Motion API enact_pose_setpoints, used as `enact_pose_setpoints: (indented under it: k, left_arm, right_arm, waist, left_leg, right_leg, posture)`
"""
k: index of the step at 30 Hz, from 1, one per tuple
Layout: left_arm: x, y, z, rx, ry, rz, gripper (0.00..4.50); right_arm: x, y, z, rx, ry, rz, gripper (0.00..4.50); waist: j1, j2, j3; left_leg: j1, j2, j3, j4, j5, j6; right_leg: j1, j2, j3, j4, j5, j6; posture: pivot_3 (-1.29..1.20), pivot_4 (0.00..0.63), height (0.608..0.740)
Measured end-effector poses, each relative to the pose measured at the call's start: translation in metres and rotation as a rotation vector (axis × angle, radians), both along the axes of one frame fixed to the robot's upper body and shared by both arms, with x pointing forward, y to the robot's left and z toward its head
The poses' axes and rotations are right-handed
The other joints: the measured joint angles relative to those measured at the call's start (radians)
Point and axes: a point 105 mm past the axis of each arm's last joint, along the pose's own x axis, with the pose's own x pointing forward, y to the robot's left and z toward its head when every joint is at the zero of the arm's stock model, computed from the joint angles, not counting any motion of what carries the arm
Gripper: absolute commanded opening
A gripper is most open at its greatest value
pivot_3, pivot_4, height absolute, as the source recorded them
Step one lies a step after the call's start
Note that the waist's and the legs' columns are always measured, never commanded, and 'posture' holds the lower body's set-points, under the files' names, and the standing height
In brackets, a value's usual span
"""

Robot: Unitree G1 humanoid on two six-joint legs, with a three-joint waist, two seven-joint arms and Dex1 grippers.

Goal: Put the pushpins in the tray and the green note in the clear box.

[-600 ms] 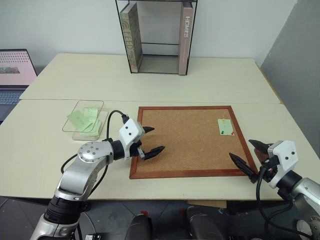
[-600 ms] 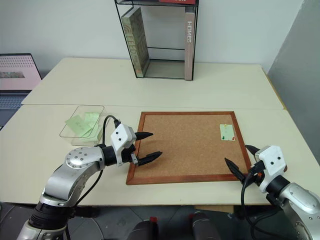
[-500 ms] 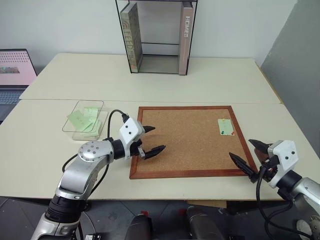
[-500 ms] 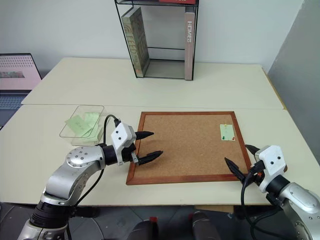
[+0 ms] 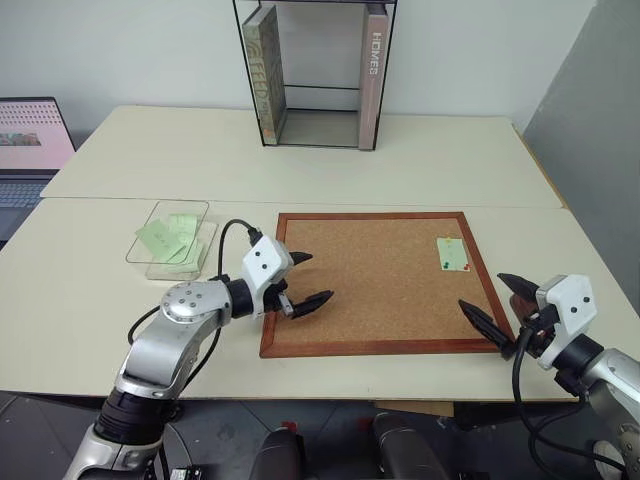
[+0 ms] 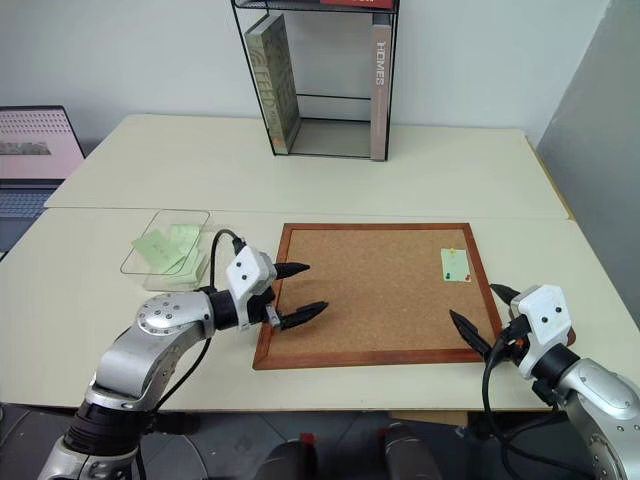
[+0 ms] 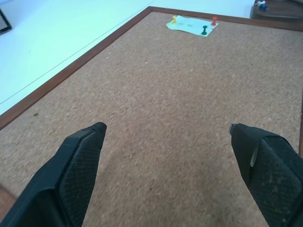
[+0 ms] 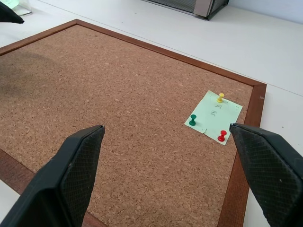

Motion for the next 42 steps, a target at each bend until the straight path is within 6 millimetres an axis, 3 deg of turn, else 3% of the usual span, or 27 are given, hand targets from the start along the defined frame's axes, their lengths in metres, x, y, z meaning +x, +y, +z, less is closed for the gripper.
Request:
enact_pose_setpoints:
  k: [15, 27, 33, 39, 42]
  left_arm:
    - [0.000, -0.028, 0.008, -0.017, -0.043, -0.129, 4.44]
    - [0.019, -0.070, -0.006, -0.019, -0.051, -0.162, 2.36]
    - [0.031, -0.102, -0.009, -0.039, -0.041, -0.162, 1.28]
    - [0.042, -0.117, -0.019, -0.028, -0.030, -0.136, 0.13]
    - [0.046, -0.120, -0.039, -0.016, 0.037, -0.106, 0.13]
  right_arm:
    - [0.000, -0.001, 0.001, -0.002, -0.006, -0.013, 4.50]
    - [0.001, 0.010, 0.005, 0.022, -0.030, -0.010, 4.50]
    - [0.006, 0.017, 0.008, 0.040, -0.045, -0.001, 4.50]
    - [0.025, 0.013, 0.013, 0.050, -0.044, -0.048, 4.50]
    - [0.049, 0.006, 0.016, 0.062, -0.033, -0.096, 4.50]
  waist:
    - [0.000, 0.000, 0.000]
    - [0.000, 0.000, 0.000]
    - [0.000, 0.000, 0.000]
    - [0.000, 0.000, 0.000]
    - [-0.001, 0.000, 0.000]
  left_leg:
    - [0.001, 0.000, 0.000, 0.000, 0.000, 0.000]
    - [0.001, -0.001, -0.001, 0.001, 0.000, 0.000]
    - [0.001, -0.001, -0.001, 0.001, 0.000, 0.000]
    - [0.002, -0.002, -0.001, 0.001, 0.000, 0.000]
    - [0.002, -0.002, -0.001, 0.001, 0.000, 0.000]
  right_leg:
    - [0.001, 0.000, 0.000, 0.000, 0.000, 0.000]
    - [0.003, 0.000, 0.000, -0.001, 0.001, 0.002]
    - [0.004, 0.000, 0.000, -0.002, 0.002, 0.004]
    - [0.004, 0.000, 0.001, -0.002, 0.003, 0.005]
    - [0.004, 0.000, 0.002, -0.002, 0.003, 0.005]
  posture:
    - [0.00, 0.150, 0.740]
    - [0.00, 0.150, 0.740]
    - [0.00, 0.150, 0.740]
    - [0.00, 0.150, 0.740]
    - [0.00, 0.150, 0.740]
